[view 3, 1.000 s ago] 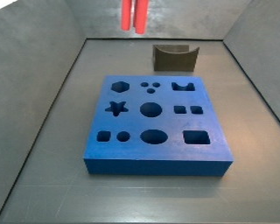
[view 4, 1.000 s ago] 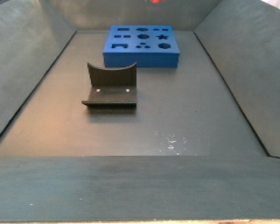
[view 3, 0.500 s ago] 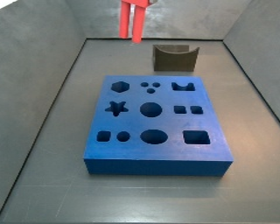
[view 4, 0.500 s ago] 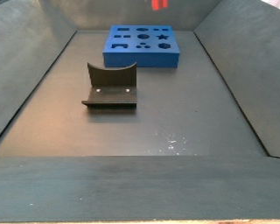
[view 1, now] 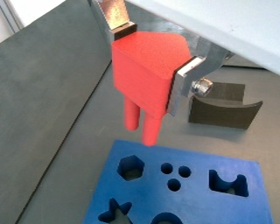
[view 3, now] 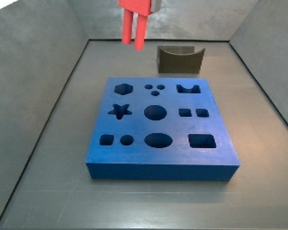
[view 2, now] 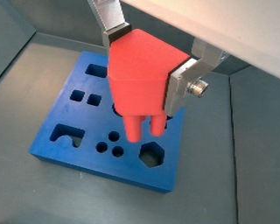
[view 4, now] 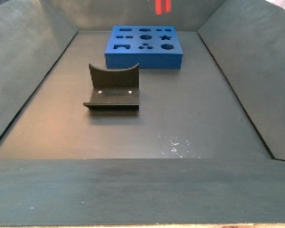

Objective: Pick up the 3 prong object. Move up. Place the 3 prong object on the fixture. Regrasp the 3 prong object. Move to above the board. Insert the 3 prong object.
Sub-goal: Insert the 3 prong object.

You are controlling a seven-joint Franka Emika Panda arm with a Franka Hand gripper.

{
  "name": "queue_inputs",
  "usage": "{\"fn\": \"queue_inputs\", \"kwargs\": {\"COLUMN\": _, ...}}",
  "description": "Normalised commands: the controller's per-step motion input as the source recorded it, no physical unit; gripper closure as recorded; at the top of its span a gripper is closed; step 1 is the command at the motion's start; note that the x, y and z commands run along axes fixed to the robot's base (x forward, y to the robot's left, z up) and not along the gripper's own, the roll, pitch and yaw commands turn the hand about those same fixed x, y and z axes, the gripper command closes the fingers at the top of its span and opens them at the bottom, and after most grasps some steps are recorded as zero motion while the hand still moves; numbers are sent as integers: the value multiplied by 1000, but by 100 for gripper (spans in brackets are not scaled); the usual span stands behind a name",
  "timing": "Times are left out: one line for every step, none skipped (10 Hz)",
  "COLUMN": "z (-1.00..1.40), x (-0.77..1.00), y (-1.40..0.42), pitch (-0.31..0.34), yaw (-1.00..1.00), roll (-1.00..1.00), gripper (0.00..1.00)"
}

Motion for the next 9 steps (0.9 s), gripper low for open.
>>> {"fn": "queue_inputs", "kwargs": {"z": -197, "x": 89, "y": 0, "pitch": -54, "yaw": -251, "roll": 31, "gripper": 100}}
{"fn": "queue_inputs", "kwargs": {"z": -226, "x": 217, "y": 0, "pitch": -146, "yaw": -351, "roll": 103, "gripper": 100}}
{"fn": "queue_inputs", "kwargs": {"z": -160, "x": 226, "y": 0, "pitch": -343, "yaw": -283, "roll": 100, "gripper": 100}}
{"fn": "queue_inputs", "kwargs": {"z": -117, "x": 226, "y": 77, "pitch": -457, "yaw": -160, "roll": 86, "gripper": 100}}
{"fn": "queue_inputs", "kwargs": {"z": -143, "x": 229, "y": 26, "pitch": -500, "yaw": -174, "roll": 126, "gripper": 100}}
{"fn": "queue_inputs", "kwargs": {"z": -151, "x": 194, "y": 0, "pitch": -557, "yaw": -234, "roll": 109, "gripper": 100}}
{"fn": "queue_inputs", "kwargs": {"z": -243, "x": 43, "y": 0, "pitch": -446, "yaw": -323, "roll": 97, "gripper": 100}}
{"fn": "queue_inputs", "kwargs": {"z": -317, "x": 0, "y": 0, "pitch": -54, "yaw": -303, "roll": 0, "gripper": 100}}
{"fn": "queue_inputs", "kwargs": {"z": -489, "x": 60, "y": 0, "pitch": -180, "yaw": -346, "roll": -20, "gripper": 100}}
